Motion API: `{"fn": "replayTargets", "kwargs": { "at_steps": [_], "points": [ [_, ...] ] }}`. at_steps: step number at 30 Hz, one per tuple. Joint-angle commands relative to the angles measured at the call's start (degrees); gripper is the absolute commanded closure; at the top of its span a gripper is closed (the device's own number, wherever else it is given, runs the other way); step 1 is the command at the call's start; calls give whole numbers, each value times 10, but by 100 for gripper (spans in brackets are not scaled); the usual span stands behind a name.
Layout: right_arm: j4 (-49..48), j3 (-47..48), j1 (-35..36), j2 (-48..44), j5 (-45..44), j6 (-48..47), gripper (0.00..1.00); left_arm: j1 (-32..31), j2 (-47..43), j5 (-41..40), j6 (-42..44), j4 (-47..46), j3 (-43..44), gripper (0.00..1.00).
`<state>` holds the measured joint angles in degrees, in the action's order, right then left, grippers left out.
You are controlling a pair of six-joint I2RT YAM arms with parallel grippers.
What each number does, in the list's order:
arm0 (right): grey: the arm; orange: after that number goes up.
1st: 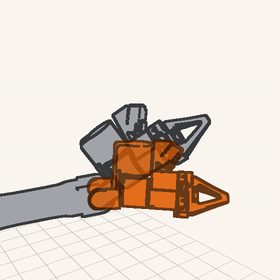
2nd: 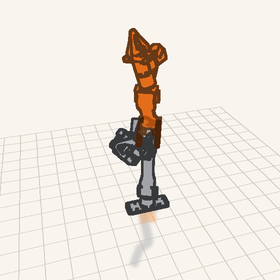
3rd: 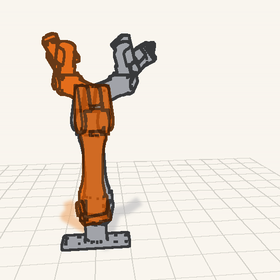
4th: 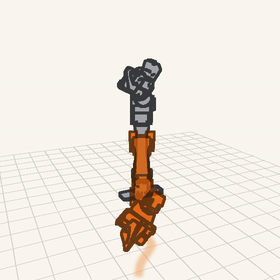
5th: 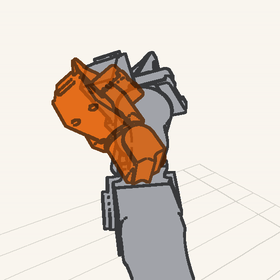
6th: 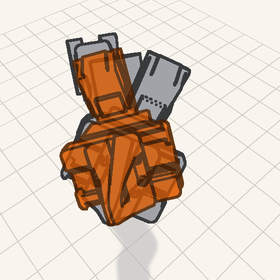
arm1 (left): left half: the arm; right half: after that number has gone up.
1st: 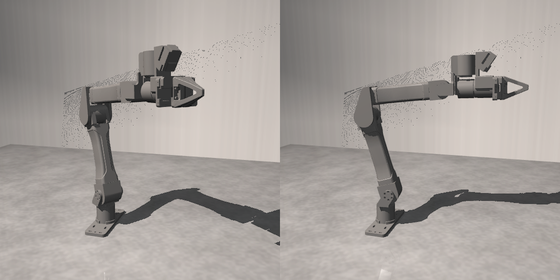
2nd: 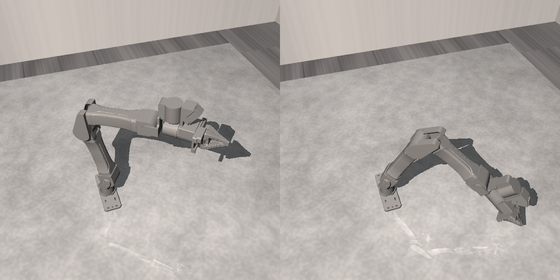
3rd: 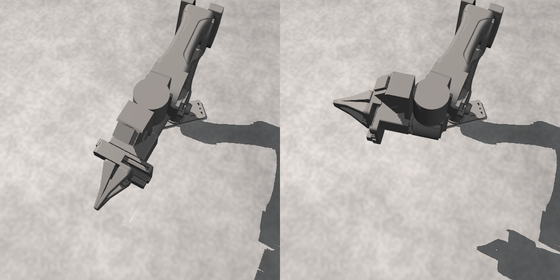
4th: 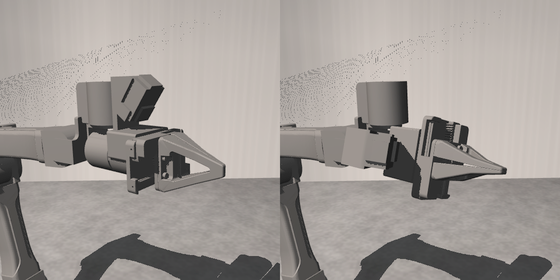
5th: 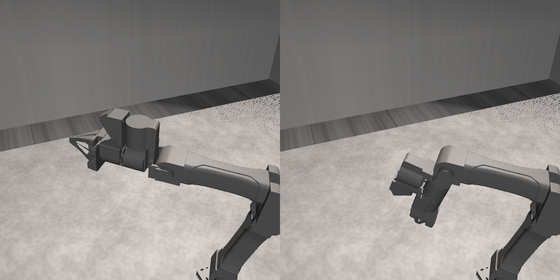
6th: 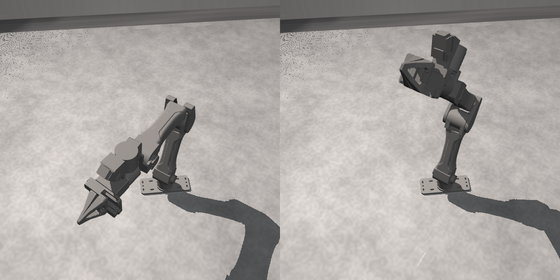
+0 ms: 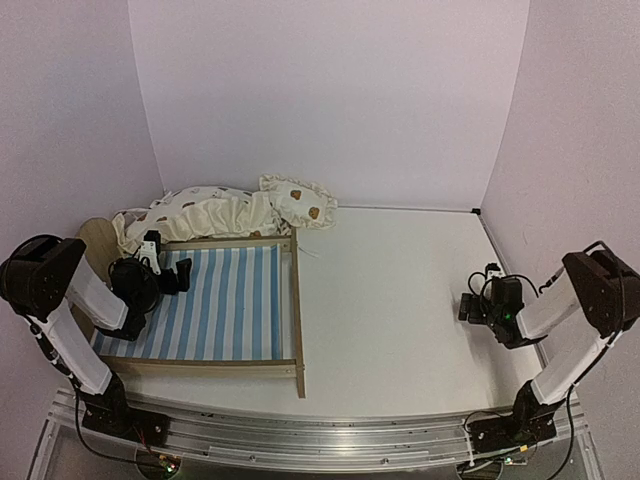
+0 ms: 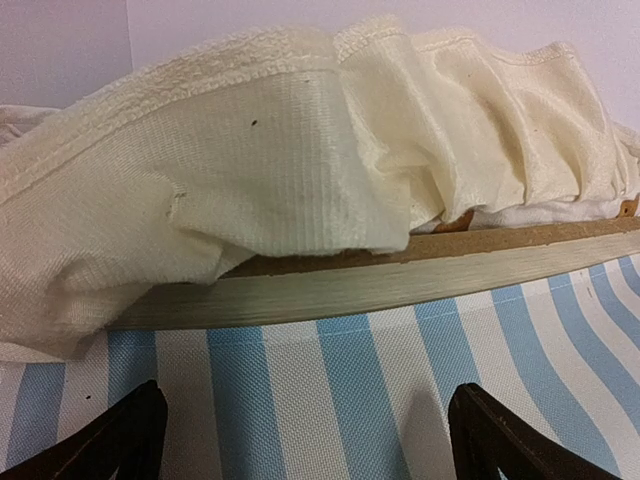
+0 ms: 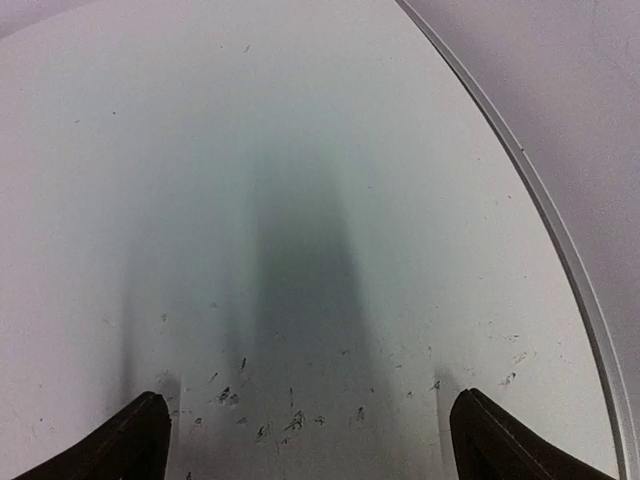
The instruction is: Set up the pet bed
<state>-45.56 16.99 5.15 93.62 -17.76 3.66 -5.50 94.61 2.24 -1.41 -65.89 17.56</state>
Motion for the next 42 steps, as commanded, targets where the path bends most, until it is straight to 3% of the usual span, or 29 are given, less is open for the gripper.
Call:
{"fn": "replayTargets", "kwargs": {
  "at_steps": [1,5,9,12,14,17,20,22,25,27,32,35,42],
  "points": [
    [184,105,-2,-60,-57,29,2,4,4,15,-1,12,10,0],
    [349,202,-1,-99,-80,157,2,3,5,25,4,9,10,0],
    [460,294,-2,-113,100,184,3,3,-59,56,17,16,-13,0],
    [517,355,-1,-109,244,242,15,3,-154,99,34,106,-5,0],
    [536,383,10,-102,289,293,24,4,-214,97,21,154,6,0],
    [611,438,67,-84,252,331,31,3,-304,144,46,263,45,0],
    [728,534,162,-45,184,323,31,2,-364,290,168,502,134,0],
    [787,595,223,-16,147,339,33,2,-374,333,208,641,198,0],
    [876,686,303,35,99,366,36,1,-371,320,269,785,265,0],
    [918,750,358,69,75,374,31,-1,-368,288,303,853,291,0],
    [990,903,471,170,3,373,22,-36,-370,350,547,1133,356,0],
    [1000,963,505,231,-10,386,25,-51,-373,322,540,1166,376,0],
    [1001,1076,537,362,38,414,43,-51,-326,238,347,1109,492,0]
  ]
}}
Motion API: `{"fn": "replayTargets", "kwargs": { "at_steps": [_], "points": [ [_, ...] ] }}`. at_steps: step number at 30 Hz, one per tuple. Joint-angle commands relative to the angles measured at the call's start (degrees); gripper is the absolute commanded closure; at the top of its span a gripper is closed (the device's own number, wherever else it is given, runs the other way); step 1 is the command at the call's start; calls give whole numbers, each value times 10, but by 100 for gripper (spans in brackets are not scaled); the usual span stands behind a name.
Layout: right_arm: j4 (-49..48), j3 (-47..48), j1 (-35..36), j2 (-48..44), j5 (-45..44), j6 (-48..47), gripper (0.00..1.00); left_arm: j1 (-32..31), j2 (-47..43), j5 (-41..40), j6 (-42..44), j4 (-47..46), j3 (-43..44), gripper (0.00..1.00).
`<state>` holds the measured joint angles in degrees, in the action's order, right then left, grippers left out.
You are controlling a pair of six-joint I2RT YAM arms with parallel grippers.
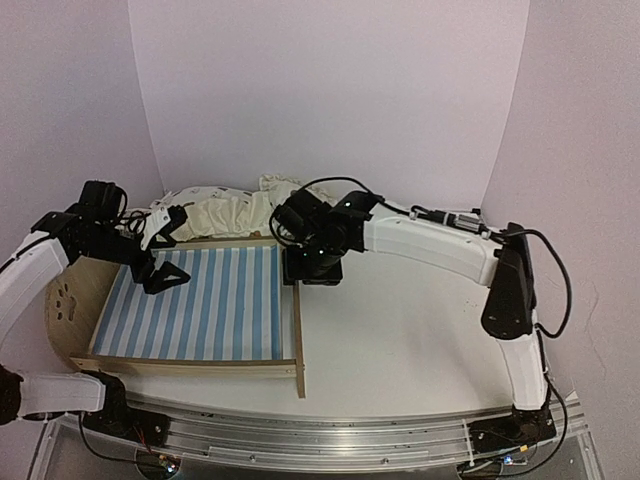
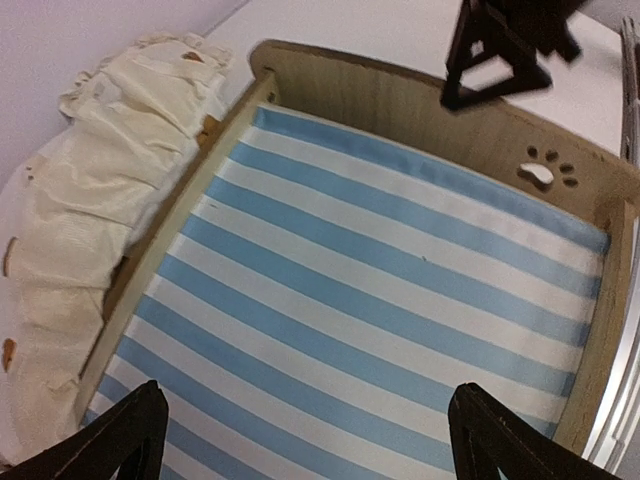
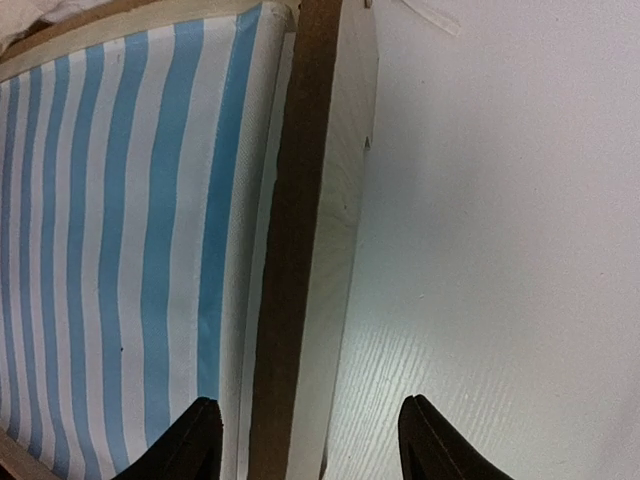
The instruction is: Set up the pet bed
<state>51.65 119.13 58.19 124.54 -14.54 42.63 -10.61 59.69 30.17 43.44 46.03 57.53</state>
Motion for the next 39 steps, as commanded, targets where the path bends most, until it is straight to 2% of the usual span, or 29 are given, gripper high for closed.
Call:
{"fn": "replayTargets", "kwargs": {
  "at_steps": [1,4,6,10,13,18,24,27,29,31,34,35,39],
  "points": [
    [28,58,8,59,5,29,47,1,30,-55,-138,-23,107,0],
    [28,39,11,53,-33,40,66,0,42,-109,-221,-78,135,0],
    [28,11,11,33,-71,44,75,0,52,-123,-229,-107,140,0],
    [29,-63,11,-29,-139,56,78,0,106,-117,-163,-136,163,0],
    [28,-115,11,-67,-160,73,79,-23,192,-110,-60,-103,213,0],
    [28,-145,11,-83,-143,91,79,-51,365,-172,44,-69,320,0],
    [28,-159,11,-95,-135,111,78,-54,529,-250,29,-83,472,0],
    [28,-170,12,-106,-139,113,78,-54,588,-258,17,-72,533,3],
    [28,-181,11,-115,-145,116,78,-58,602,-250,24,-63,537,10],
    [28,-193,11,-126,-158,119,79,-63,602,-244,27,-61,528,28],
    [28,-217,11,-146,-182,125,81,-68,588,-213,18,-55,536,85],
    [28,-225,11,-153,-192,127,82,-70,580,-204,10,-58,545,99],
    [28,-268,10,-186,-237,148,87,-72,536,-167,-44,-100,612,100]
  ]
}}
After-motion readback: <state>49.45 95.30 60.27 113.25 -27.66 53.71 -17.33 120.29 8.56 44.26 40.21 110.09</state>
